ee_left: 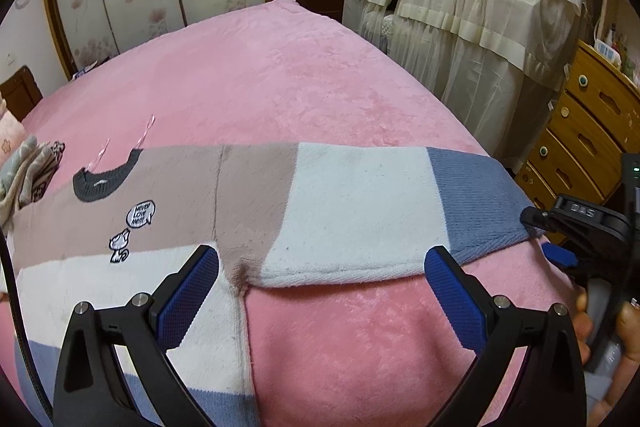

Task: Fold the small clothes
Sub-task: 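Move the right tool to the sweater's sleeve cuff and grasp it, then lift the sleeve with the right tool and lay it across the sweater body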

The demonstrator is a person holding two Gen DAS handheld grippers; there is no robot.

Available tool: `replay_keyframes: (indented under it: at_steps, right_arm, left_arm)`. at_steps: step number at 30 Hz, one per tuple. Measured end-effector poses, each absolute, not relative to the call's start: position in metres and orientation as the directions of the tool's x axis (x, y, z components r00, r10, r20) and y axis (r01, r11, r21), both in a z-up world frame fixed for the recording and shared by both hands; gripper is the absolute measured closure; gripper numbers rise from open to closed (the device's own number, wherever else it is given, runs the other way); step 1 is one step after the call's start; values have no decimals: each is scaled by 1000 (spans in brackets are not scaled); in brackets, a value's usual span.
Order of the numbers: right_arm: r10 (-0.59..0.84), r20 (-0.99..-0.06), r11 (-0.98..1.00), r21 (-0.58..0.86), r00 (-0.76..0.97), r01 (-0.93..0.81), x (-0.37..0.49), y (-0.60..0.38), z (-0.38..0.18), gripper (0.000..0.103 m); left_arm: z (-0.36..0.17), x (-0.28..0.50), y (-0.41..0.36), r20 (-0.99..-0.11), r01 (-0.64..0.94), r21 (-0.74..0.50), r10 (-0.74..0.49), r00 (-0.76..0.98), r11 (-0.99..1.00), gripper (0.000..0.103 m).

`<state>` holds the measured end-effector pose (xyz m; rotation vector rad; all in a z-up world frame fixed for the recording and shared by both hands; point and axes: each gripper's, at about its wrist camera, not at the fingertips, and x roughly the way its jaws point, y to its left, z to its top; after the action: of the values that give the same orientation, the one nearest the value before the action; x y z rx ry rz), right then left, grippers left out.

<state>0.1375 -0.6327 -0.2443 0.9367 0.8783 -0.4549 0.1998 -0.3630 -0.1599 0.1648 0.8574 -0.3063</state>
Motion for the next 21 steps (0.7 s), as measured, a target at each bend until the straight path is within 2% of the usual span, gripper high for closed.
replay_keyframes:
  at_steps: [1,3,5,9,13,21]
  right_arm:
    - [18,-814,536,498,581,681,142,-634,-246,50]
    - [5,-808,538,499,589,680,149,-637,-247,76]
    - [-8,-784,551,514,620,657,151,-637,-242,90]
    - [-99,-713,655,478,694,585,151,-611,-203,92]
    - [-130,-629,774,419,767,475,156,-567,-154,92]
    - [-7,-550,940,281,835,193,193,-435,-92,92]
  left_arm:
    - [-160,200,-360,-767,323,11,-199,610,946,1]
    - [-158,201,-353,-772,312,-5,-202,603,950,1]
    - [-155,201,-343,-774,299,-18,-202,600,954,1]
    - [-144,201,-317,-769,254,-37,-190,611,966,1]
    - [-133,203,-280,-767,193,-67,-175,617,979,1]
    - [-119,206,-185,-751,48,-99,-106,652,994,1]
